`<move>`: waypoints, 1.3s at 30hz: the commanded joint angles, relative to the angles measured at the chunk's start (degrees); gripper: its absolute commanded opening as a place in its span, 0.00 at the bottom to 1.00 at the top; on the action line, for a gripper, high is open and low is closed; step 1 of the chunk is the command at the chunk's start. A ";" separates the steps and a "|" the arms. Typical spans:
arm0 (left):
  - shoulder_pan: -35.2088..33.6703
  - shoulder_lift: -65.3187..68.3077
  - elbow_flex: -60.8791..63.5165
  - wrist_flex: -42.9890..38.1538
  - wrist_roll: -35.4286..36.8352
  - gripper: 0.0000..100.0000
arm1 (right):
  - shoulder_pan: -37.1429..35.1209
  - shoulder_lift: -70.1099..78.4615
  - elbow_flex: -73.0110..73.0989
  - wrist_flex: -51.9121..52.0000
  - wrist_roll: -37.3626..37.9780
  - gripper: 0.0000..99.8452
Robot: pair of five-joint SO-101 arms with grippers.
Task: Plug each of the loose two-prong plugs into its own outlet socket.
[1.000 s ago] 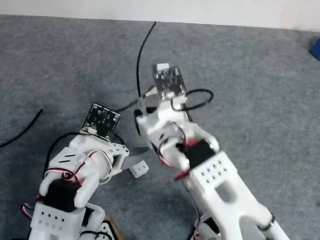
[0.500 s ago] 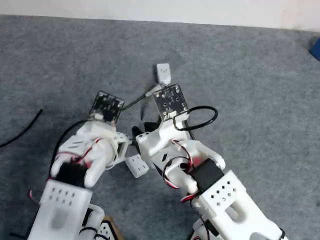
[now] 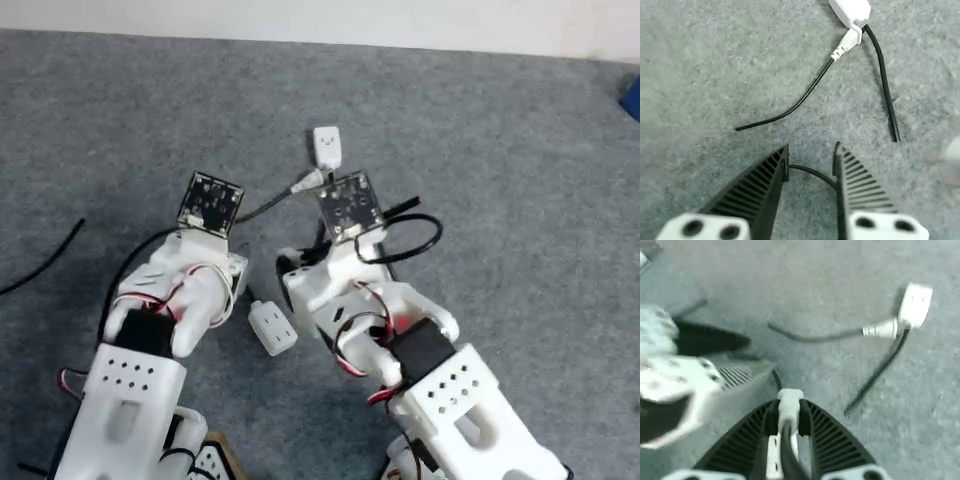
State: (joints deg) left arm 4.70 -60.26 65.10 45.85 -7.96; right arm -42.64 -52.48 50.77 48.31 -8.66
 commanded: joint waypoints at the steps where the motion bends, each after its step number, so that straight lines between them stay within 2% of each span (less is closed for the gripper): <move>1: -1.63 -1.36 -0.48 0.35 0.62 0.22 | 0.92 -0.84 1.36 0.13 1.14 0.01; 4: -5.76 -1.19 -0.48 0.00 2.11 0.23 | 0.75 -0.84 5.05 0.22 4.66 0.01; 7: -8.48 -1.19 -0.40 0.00 6.51 0.23 | 0.04 -0.66 6.11 1.19 4.40 0.01; 12: -8.75 -1.19 1.98 -1.32 6.77 0.23 | -1.27 6.64 4.62 1.01 1.23 0.01; 18: -8.75 -1.19 4.70 -5.98 6.77 0.23 | -0.66 25.10 -7.08 3.65 -8.88 0.01; 20: -8.75 -1.19 4.70 -5.98 6.77 0.23 | -0.92 30.37 -12.70 8.40 -15.21 0.01; 23: -8.75 -1.19 4.70 -6.07 6.77 0.23 | -0.92 37.32 -21.58 17.27 -30.68 0.01; 26: -8.75 -1.19 4.79 -6.07 6.77 0.23 | -0.48 40.48 -26.59 20.00 -44.04 0.01; 32: -8.75 -1.10 4.79 -6.07 6.77 0.23 | -3.65 41.19 -25.19 15.96 -58.64 0.01; 36: -8.75 -1.10 4.79 -6.15 6.77 0.23 | -6.55 40.75 -17.45 9.71 -63.38 0.01; 39: -8.75 -1.10 4.97 -6.59 6.77 0.23 | -5.76 40.84 -15.52 7.25 -66.02 0.01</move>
State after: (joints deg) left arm -3.74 -60.62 70.20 40.75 -1.71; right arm -48.35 -11.08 34.59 57.98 -71.69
